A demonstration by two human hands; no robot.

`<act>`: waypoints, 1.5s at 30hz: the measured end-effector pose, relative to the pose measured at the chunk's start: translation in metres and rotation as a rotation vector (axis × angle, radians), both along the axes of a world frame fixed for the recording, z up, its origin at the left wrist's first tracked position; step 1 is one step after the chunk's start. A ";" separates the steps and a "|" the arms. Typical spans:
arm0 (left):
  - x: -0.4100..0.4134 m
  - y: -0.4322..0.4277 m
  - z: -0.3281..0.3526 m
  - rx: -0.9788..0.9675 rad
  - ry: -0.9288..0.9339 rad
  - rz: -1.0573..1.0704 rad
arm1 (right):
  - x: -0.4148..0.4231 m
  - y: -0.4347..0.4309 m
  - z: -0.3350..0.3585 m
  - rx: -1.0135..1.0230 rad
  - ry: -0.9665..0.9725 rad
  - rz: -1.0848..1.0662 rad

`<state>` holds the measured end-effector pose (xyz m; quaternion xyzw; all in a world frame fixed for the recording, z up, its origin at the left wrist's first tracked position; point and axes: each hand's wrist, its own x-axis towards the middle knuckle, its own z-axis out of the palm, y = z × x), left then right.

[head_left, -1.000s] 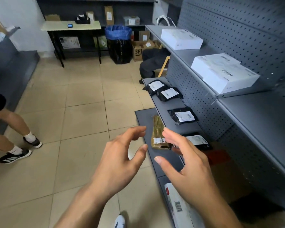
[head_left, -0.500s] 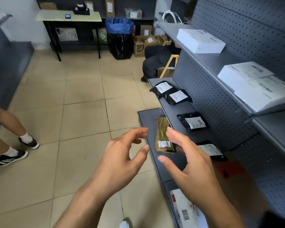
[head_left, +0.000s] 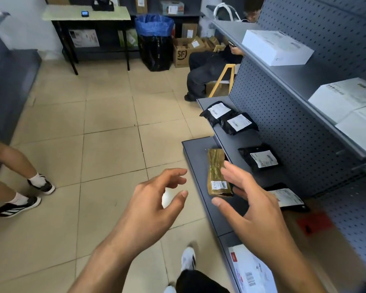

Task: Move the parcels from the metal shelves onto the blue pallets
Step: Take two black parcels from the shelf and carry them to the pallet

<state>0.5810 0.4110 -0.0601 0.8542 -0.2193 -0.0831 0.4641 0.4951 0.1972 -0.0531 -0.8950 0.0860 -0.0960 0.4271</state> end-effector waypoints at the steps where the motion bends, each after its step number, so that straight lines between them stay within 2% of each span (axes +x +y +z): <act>1: 0.005 0.000 -0.001 0.008 0.004 -0.004 | 0.004 0.000 -0.002 0.005 0.007 -0.003; 14: 0.101 -0.028 -0.010 0.097 0.021 -0.059 | 0.092 -0.031 -0.027 0.038 0.073 -0.051; 26: 0.212 -0.119 0.013 0.061 -0.012 -0.230 | 0.188 -0.089 -0.014 0.043 0.077 -0.133; 32: 0.253 -0.161 0.014 0.066 -0.032 -0.329 | 0.206 -0.115 -0.010 0.068 0.107 -0.187; 45: 0.312 -0.256 0.006 0.049 -0.023 -0.600 | 0.213 -0.164 -0.007 -0.012 0.112 -0.510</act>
